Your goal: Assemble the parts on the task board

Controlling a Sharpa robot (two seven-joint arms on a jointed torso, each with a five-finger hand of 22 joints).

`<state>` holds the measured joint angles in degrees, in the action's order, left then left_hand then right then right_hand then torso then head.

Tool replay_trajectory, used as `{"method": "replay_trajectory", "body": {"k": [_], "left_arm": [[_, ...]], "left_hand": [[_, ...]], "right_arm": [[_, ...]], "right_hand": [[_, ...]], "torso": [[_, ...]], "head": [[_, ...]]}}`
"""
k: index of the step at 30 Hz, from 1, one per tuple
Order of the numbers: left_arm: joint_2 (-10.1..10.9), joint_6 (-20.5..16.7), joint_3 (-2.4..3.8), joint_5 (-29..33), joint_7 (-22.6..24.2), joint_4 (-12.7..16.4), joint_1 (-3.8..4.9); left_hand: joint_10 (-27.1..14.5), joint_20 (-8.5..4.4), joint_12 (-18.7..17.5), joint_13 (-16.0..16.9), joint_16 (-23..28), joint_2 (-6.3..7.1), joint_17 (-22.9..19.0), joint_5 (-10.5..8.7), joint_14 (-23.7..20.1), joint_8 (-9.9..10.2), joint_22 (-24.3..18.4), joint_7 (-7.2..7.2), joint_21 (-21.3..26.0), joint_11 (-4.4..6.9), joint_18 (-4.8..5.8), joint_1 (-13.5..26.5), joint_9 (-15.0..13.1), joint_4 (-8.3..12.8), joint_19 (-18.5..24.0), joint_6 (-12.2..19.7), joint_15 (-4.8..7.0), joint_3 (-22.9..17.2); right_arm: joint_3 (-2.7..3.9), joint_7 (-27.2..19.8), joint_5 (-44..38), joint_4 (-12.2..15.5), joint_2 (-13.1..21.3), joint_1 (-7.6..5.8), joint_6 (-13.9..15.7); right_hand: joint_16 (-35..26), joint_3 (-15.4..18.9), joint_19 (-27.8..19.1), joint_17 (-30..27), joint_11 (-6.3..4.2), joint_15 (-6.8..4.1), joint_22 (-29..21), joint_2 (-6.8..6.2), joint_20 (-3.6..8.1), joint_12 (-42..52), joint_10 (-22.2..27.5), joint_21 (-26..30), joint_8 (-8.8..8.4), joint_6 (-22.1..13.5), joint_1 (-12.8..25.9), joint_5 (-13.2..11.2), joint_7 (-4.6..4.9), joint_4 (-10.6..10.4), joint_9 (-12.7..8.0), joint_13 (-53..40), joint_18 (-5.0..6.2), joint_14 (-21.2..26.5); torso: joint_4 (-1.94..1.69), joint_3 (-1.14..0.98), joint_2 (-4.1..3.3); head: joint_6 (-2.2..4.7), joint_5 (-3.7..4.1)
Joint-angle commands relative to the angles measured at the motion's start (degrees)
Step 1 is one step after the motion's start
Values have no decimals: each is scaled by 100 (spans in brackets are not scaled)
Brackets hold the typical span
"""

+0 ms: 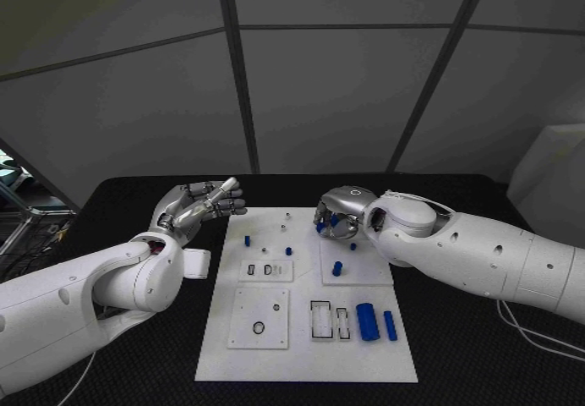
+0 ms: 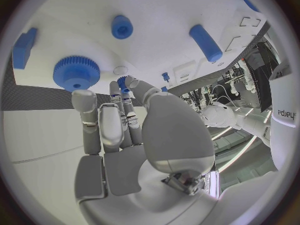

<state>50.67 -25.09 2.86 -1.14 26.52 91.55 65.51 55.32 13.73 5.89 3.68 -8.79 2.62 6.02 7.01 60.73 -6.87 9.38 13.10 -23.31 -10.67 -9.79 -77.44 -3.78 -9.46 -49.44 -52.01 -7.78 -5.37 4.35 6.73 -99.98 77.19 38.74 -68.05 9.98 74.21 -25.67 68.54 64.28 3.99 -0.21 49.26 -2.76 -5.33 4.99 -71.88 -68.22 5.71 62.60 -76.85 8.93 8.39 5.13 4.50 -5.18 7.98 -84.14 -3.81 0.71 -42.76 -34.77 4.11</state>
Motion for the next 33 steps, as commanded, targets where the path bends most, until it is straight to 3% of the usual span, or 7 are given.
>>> {"method": "replay_trajectory", "body": {"k": [1, 6, 12, 22, 33], "left_arm": [[8, 76, 6, -39, -15, -7, 9], [10, 80, 6, -39, -24, -19, 9], [2, 91, 6, -39, -38, -19, 9], [-30, 111, 6, -38, -59, -19, 10], [-41, 119, 6, -38, -66, -5, 11]], "left_hand": [[13, 10, -36, -1, 27, 3, 10, -32, 17, 35, 3, 72, -36, -16, -64, 57, 5, 12, -46, -9, -9, 42], [13, 10, -36, -1, 27, 3, 10, -32, 17, 35, 3, 72, -36, -16, -64, 57, 5, 12, -46, -9, -9, 42], [13, 10, -36, -1, 27, 3, 10, -32, 17, 35, 3, 72, -36, -16, -64, 57, 5, 12, -46, -9, -9, 42], [10, 11, -41, 0, 36, 1, 9, -31, 10, 40, 1, 73, -34, -17, -63, 53, 5, 15, -42, -7, -12, 47], [10, 11, -41, 0, 36, 1, 9, -31, 10, 40, 1, 73, -34, -17, -63, 53, 5, 15, -42, -7, -12, 47]], "right_arm": [[6, -121, 233, 70, 16, -13, 596], [7, -42, 292, 50, -55, -14, 860], [7, 57, 280, -202, -325, -23, 991], [6, 66, 259, -827, -895, -85, 966], [6, 1, 257, -1210, -1198, -112, 860]], "right_hand": [[50, -35, 40, 12, 5, -39, 28, -16, -6, -12, -55, -38, 12, 50, -47, -26, 8, -23, 4, -6, -72, -250], [73, -41, 34, 32, 12, -34, 52, -37, -9, -30, -44, -60, -1, 40, -23, -41, 11, -42, -1, -4, -74, -247], [88, -46, 31, 41, 16, -30, 73, -52, -12, -43, -39, -79, -11, 35, -4, -57, 14, -57, -4, -3, -76, -244], [131, -64, 7, 75, 33, -10, 102, -92, -22, -80, -10, -110, -46, 3, 46, -51, 30, -102, -15, 2, -77, -239], [155, -65, -7, 93, 44, 2, 116, -123, -30, -97, 8, -126, -67, -16, 83, -30, 40, -133, -21, 5, -77, -236]], "torso": [[9, 2, -1], [-2, 0, -10], [-14, -2, -22], [-20, -2, -36], [-23, -1, -44]], "head": [[29, -3], [63, -9], [82, -17], [87, -51], [82, -47]]}}
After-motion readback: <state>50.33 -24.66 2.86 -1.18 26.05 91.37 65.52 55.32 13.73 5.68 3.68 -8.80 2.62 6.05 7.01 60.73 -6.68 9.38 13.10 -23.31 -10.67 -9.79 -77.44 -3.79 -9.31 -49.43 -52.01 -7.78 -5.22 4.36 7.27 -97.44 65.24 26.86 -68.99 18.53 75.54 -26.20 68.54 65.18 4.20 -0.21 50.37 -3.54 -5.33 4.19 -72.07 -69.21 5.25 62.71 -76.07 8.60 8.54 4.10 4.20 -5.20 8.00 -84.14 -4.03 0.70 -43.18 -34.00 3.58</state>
